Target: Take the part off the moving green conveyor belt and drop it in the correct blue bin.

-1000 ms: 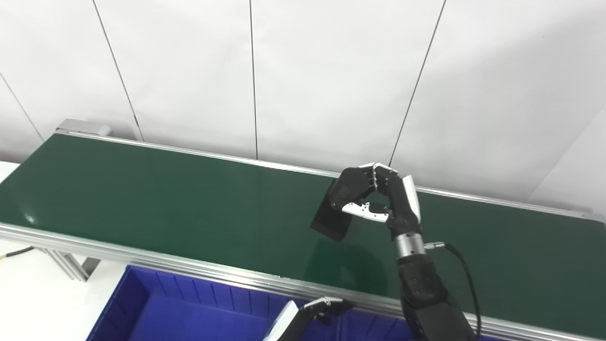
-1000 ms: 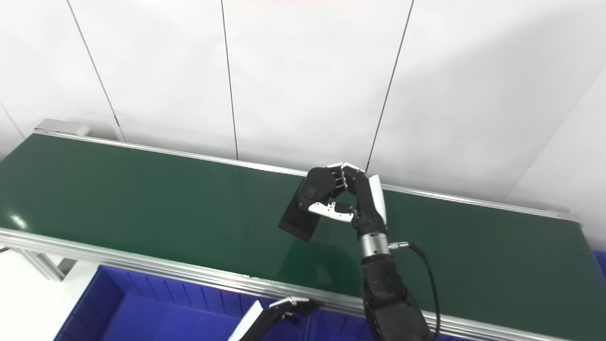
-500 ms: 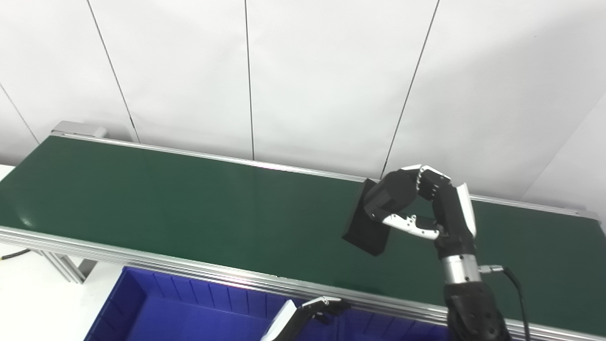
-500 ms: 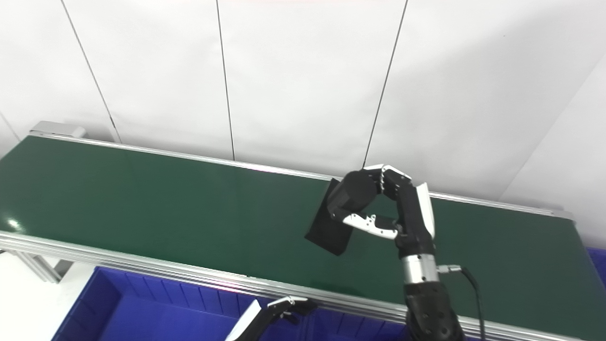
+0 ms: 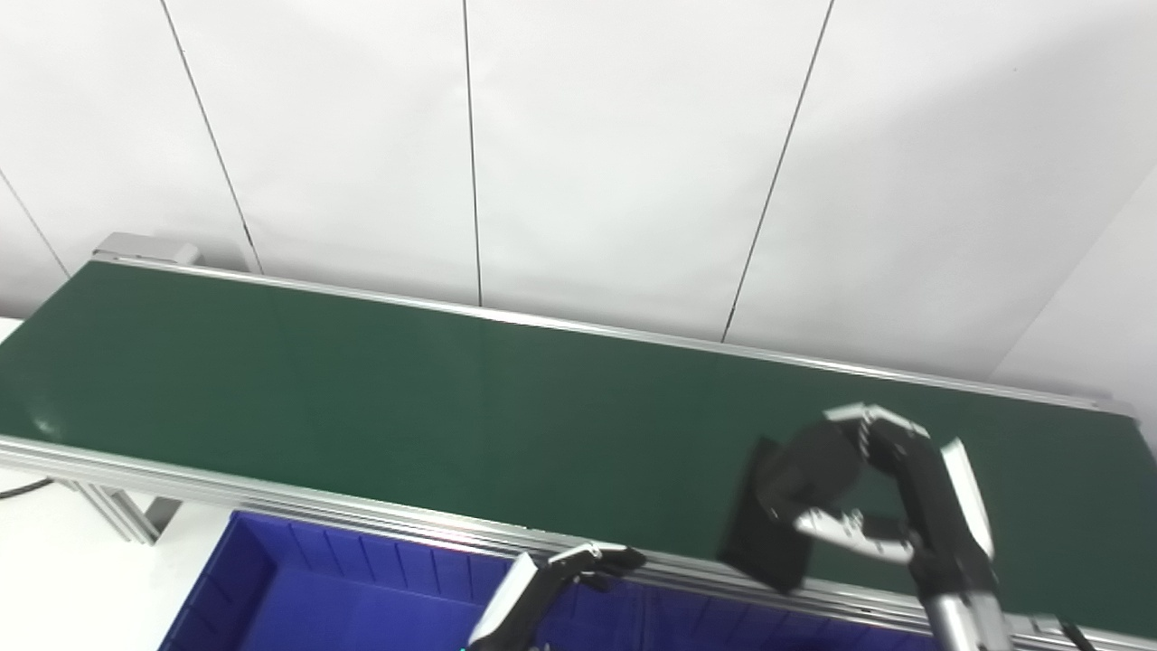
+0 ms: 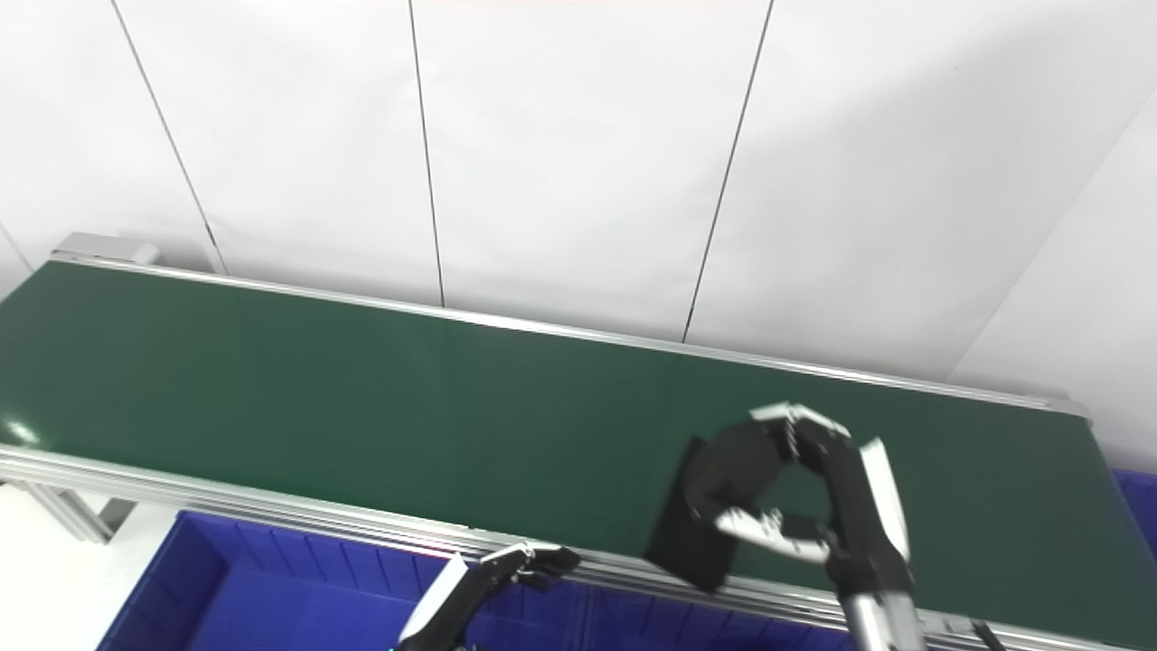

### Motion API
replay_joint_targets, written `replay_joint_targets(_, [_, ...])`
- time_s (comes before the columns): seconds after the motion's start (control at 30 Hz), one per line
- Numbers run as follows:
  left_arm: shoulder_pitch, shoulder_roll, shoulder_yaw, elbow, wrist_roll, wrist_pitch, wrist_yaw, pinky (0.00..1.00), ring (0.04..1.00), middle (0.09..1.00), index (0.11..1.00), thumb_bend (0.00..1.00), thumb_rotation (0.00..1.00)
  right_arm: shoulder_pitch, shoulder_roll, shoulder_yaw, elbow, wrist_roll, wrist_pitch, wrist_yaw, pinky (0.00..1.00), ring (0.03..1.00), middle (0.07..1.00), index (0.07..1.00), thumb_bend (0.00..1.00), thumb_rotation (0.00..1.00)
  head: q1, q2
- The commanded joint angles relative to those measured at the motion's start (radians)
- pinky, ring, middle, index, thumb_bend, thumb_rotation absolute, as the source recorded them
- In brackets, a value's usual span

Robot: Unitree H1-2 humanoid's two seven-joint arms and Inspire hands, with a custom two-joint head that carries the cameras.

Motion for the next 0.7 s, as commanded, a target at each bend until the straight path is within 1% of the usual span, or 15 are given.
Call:
replay_joint_targets(0.0, [0.001,-0.002,0.021,-0.044,-0.016,-0.038,-0.025,0.67,0.743,0.758,0.727,0.88,0.13,0.007,-0.009,-0.018,-0.055,0.000,-0.013,-0.003,0.40,0.449,0.480,0.493,0.52,0.00,-0.004,0.004])
replay_joint_targets(0.03, [0.004,0.001,0.031,-0.055,-0.019,-0.038,-0.039,0.67,0.745,0.759,0.729,0.87,0.13,0.018,-0.006,-0.021,-0.067,-0.002,-0.004,-0.003,0.39,0.445,0.480,0.496,0.52,0.00,-0.034,0.023])
replay_joint_targets(0.13, [0.012,0.006,0.062,-0.080,-0.028,-0.038,-0.074,0.68,0.752,0.763,0.732,0.88,0.15,0.045,0.006,-0.028,-0.099,-0.007,0.025,-0.006,0.38,0.438,0.480,0.501,0.52,0.00,-0.065,0.038])
replay_joint_targets(0.17, [0.015,0.007,0.074,-0.090,-0.033,-0.038,-0.085,0.68,0.755,0.764,0.733,0.88,0.16,0.058,0.011,-0.030,-0.113,-0.011,0.039,-0.008,0.38,0.436,0.479,0.503,0.52,0.00,-0.085,0.050])
replay_joint_targets(0.2, [0.018,0.006,0.085,-0.097,-0.036,-0.038,-0.095,0.68,0.756,0.763,0.730,0.88,0.16,0.066,0.014,-0.032,-0.123,-0.014,0.049,-0.009,0.38,0.436,0.478,0.502,0.52,0.00,-0.085,0.050])
replay_joint_targets(0.23, [0.022,0.006,0.098,-0.105,-0.045,-0.038,-0.108,0.68,0.756,0.763,0.728,0.88,0.17,0.075,0.019,-0.034,-0.136,-0.016,0.064,-0.010,0.38,0.436,0.478,0.501,0.52,0.00,-0.100,0.066])
replay_joint_targets(0.27, [0.026,0.004,0.109,-0.111,-0.051,-0.038,-0.121,0.69,0.758,0.762,0.726,0.89,0.16,0.081,0.023,-0.036,-0.147,-0.018,0.075,-0.010,0.38,0.436,0.479,0.501,0.52,0.00,-0.102,0.068])
replay_joint_targets(0.3, [0.028,0.005,0.118,-0.119,-0.055,-0.038,-0.132,0.69,0.759,0.763,0.727,0.89,0.16,0.088,0.027,-0.038,-0.161,-0.020,0.090,-0.009,0.38,0.434,0.480,0.502,0.52,0.00,-0.113,0.082])
replay_joint_targets(0.33, [0.030,0.004,0.127,-0.125,-0.056,-0.038,-0.142,0.69,0.761,0.764,0.729,0.88,0.15,0.092,0.029,-0.039,-0.172,-0.021,0.101,-0.007,0.37,0.432,0.480,0.503,0.52,0.00,-0.113,0.082])
replay_joint_targets(0.4, [0.035,0.007,0.144,-0.142,-0.057,-0.038,-0.162,0.68,0.761,0.767,0.733,0.87,0.15,0.102,0.036,-0.043,-0.200,-0.020,0.132,-0.004,0.37,0.427,0.481,0.507,0.52,0.00,-0.133,0.113])
replay_joint_targets(0.43, [0.037,0.007,0.151,-0.149,-0.058,-0.038,-0.172,0.68,0.760,0.768,0.734,0.87,0.15,0.105,0.038,-0.043,-0.211,-0.020,0.143,-0.002,0.36,0.425,0.481,0.508,0.52,0.00,-0.135,0.115])
replay_joint_targets(0.47, [0.039,0.006,0.159,-0.156,-0.064,-0.038,-0.184,0.68,0.760,0.768,0.735,0.87,0.14,0.107,0.040,-0.044,-0.223,-0.019,0.159,-0.001,0.36,0.425,0.482,0.508,0.52,0.00,-0.143,0.128])
replay_joint_targets(0.67, [0.051,-0.006,0.203,-0.184,-0.070,-0.038,-0.232,0.67,0.748,0.767,0.732,0.86,0.12,0.120,0.043,-0.051,-0.262,-0.015,0.222,0.002,0.35,0.423,0.477,0.511,0.52,0.00,-0.159,0.156])
